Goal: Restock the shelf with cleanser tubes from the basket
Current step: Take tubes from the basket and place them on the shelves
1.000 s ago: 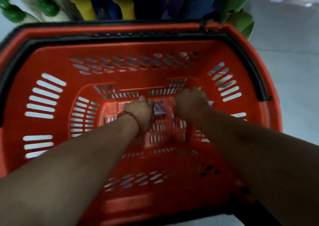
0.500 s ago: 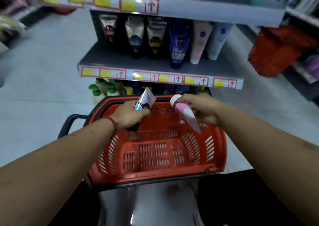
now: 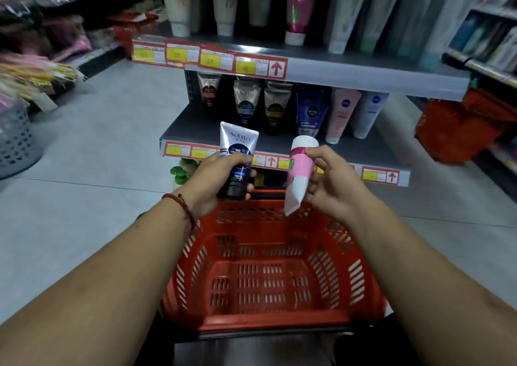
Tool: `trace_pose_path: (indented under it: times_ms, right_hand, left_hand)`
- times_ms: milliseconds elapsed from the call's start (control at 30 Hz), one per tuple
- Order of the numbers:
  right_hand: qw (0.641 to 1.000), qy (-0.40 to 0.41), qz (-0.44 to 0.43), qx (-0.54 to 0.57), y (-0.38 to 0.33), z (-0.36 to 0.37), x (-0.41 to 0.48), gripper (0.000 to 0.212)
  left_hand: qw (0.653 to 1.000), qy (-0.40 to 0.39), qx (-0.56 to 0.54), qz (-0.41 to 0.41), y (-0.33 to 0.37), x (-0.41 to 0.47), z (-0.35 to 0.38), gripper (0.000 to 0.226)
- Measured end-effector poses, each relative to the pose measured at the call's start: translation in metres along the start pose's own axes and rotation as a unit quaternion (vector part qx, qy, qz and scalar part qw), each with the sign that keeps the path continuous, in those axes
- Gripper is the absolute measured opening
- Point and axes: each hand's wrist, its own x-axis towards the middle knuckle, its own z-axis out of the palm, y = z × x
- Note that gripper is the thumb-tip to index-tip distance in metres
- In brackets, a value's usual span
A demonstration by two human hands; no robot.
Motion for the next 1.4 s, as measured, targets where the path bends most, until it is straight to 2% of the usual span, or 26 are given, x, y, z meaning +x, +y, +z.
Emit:
trace_pose_path:
  times_ms: [67,167,267,367,433,600,700,733,833,900,967,1033,1133,1267,1400]
  right_hand:
    - [1.000,0.023,-0.013,-0.015,0.003,0.001,0.005,0.032]
    - [0.999,0.021,-0.017,0.047,0.004,0.000,0.010,0.015]
    - [0.994,0.007,-0.011,0.109,0.003,-0.001,0.011,0.017]
    - [0.993,-0.014,-0.011,0.116,0.003,-0.002,0.012,0.015]
    - [0.992,-0.027,-0.026,0.119,0.005,-0.002,0.013,0.023]
    - [0.997,-0.006,-0.076,-0.026,0.020,-0.004,0.022,0.048]
    - [0.981,0.003,-0.115,-0.159,0.031,0.001,0.019,0.078]
    - [0.973,-0.005,-0.128,-0.193,0.033,0.003,0.016,0.081]
    - [0.950,-0.029,-0.165,-0.263,0.037,0.009,0.005,0.064]
    - [0.932,-0.011,-0.189,-0.309,0.042,0.011,0.004,0.056]
    - [0.919,0.022,-0.201,-0.339,0.045,0.013,0.004,0.048]
    - [0.924,0.028,-0.198,-0.325,0.045,0.015,0.003,0.040]
    - [0.924,0.037,-0.208,-0.319,0.044,0.016,0.002,0.039]
    - [0.922,0.045,-0.211,-0.321,0.045,0.016,0.004,0.040]
    - [0.927,0.055,-0.194,-0.318,0.047,0.014,0.011,0.041]
  left_hand:
    - [1.000,0.006,-0.018,0.004,0.000,0.005,-0.001,0.029]
    - [0.999,0.014,-0.036,0.008,0.000,0.010,-0.002,0.028]
    - [0.997,0.043,-0.057,0.016,0.000,0.016,-0.004,0.023]
    - [0.995,0.068,-0.072,0.003,-0.001,0.024,-0.011,0.022]
    - [0.994,0.074,-0.081,-0.007,-0.002,0.028,-0.014,0.020]
    - [0.993,0.054,-0.093,-0.054,-0.008,0.029,-0.002,0.025]
    - [0.991,0.025,-0.107,-0.070,-0.007,0.028,0.012,0.023]
    - [0.992,0.024,-0.106,-0.064,-0.007,0.028,0.015,0.024]
    - [0.994,0.031,-0.101,-0.039,-0.010,0.030,0.021,0.040]
    - [0.994,0.038,-0.098,-0.029,-0.012,0.030,0.023,0.048]
    - [0.995,0.045,-0.089,-0.022,-0.013,0.029,0.025,0.047]
    - [0.995,0.038,-0.092,-0.015,-0.014,0.029,0.026,0.047]
    - [0.994,0.030,-0.100,-0.013,-0.014,0.028,0.025,0.045]
    - [0.990,0.037,-0.132,-0.024,-0.011,0.027,0.025,0.027]
    - [0.988,0.081,-0.132,-0.030,-0.013,0.029,0.019,0.029]
